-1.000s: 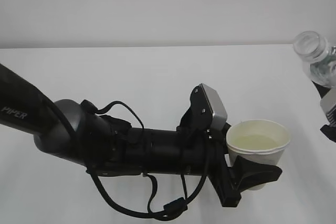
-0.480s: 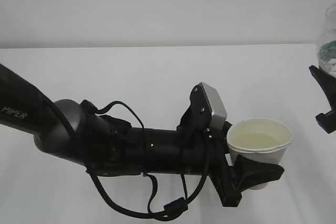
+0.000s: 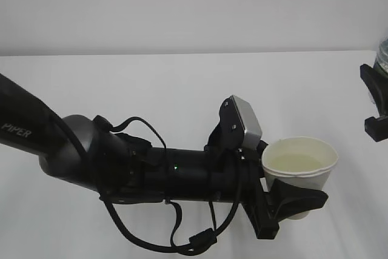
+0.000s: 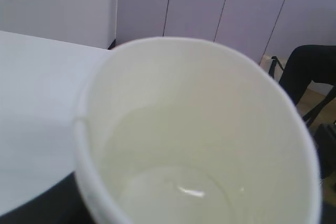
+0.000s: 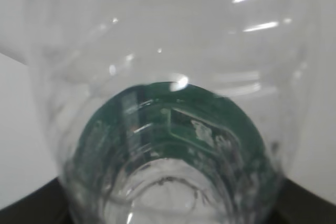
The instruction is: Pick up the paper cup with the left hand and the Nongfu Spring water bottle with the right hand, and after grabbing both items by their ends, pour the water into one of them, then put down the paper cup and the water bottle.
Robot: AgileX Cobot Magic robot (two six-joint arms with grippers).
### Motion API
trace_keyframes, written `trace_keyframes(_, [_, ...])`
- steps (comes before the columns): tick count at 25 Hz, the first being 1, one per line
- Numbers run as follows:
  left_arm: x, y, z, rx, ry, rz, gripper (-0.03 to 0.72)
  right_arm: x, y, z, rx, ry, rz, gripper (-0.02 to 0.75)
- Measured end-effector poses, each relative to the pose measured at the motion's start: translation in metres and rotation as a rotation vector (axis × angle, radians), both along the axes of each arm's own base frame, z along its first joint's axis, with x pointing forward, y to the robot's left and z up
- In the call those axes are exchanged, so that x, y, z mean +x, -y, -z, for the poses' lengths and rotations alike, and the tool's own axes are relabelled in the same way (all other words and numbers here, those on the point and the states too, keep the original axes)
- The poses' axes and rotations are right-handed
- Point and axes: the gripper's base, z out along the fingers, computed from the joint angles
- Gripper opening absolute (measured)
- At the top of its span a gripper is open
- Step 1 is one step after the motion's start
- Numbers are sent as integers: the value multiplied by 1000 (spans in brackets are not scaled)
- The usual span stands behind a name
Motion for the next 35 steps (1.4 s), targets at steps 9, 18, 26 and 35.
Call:
trace_keyframes(9, [0,0,0,0,6,1,430,0,0,0,172,-25,4,453])
trace_keyframes(18, [0,0,0,2,51,9,429,-6,1,5,276,-32,7,453])
trace_keyframes(26, [0,0,0,2,62,11,429,-24,10,20,334,19,63,453])
trace_keyframes(35, [0,0,0,2,62,11,429,-17,10,54,352,-145,106,453])
